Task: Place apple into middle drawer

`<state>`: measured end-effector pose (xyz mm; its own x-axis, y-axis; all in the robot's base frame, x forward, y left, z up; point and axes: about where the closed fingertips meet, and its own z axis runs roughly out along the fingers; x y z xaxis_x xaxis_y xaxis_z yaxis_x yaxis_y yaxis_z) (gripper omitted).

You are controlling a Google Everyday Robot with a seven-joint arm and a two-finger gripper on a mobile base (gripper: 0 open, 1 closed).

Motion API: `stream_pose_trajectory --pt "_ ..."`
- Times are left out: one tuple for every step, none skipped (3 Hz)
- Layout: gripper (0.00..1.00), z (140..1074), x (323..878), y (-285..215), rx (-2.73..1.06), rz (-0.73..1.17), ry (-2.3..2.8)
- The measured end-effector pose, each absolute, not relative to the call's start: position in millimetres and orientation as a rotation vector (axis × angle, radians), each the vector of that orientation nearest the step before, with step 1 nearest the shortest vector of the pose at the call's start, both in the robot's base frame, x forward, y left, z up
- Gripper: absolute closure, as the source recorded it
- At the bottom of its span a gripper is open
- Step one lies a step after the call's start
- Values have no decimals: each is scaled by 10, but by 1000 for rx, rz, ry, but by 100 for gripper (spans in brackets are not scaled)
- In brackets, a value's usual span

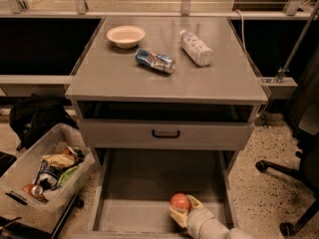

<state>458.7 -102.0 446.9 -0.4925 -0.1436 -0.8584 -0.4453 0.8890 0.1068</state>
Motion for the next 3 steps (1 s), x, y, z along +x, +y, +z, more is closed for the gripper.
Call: stream_pose_trajectory --pt "58 4469 4587 -1020 -424 390 2078" --pt "35 4469 4587 -1019 -424 390 2078" --pt "12 4469 4587 -1019 -424 390 2078"
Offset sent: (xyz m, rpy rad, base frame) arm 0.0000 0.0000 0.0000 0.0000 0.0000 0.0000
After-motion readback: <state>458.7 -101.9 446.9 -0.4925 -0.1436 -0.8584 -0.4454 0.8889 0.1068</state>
